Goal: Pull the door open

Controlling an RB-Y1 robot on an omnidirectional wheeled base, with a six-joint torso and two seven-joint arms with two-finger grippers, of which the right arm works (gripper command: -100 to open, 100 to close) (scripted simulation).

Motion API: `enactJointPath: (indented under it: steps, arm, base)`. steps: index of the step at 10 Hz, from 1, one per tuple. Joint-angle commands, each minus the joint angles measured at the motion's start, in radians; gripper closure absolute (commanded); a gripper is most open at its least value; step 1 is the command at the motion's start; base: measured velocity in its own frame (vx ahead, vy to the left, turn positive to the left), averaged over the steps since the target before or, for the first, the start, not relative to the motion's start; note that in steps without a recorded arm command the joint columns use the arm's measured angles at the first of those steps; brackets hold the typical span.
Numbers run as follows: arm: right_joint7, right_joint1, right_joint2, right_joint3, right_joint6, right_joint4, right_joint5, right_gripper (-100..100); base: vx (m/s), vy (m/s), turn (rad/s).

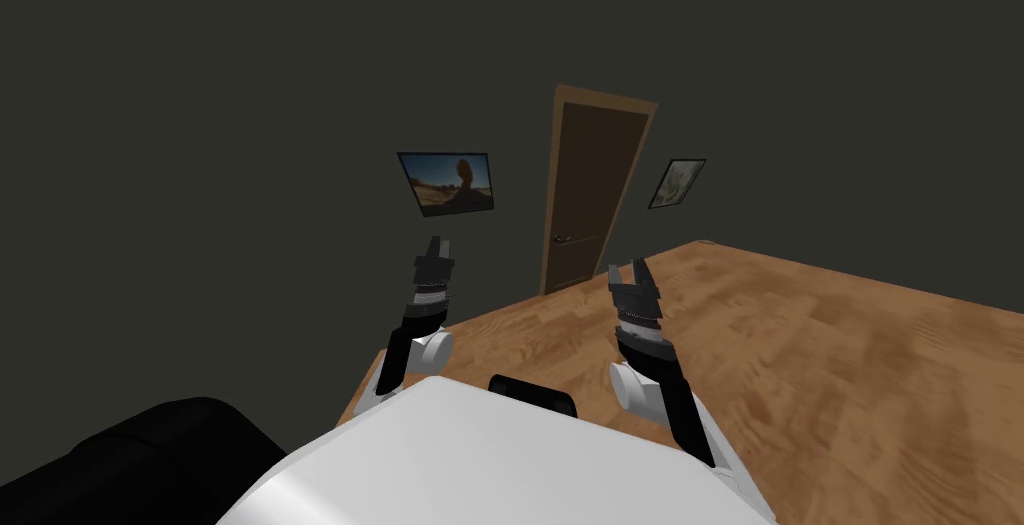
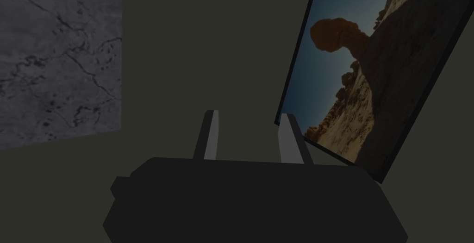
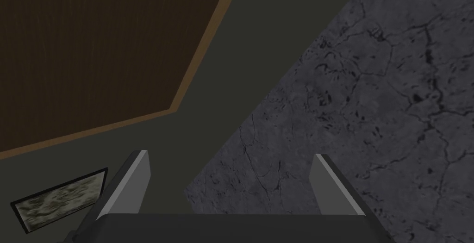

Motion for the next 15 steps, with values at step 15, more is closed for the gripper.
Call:
enactJointPath:
  steps: [15]
  arm:
    - [-0.037,-0.218,-0.083,0.003,-0.039,0.466,-0.014,-100]
  base:
    - [0.081,-0.075,0.085]
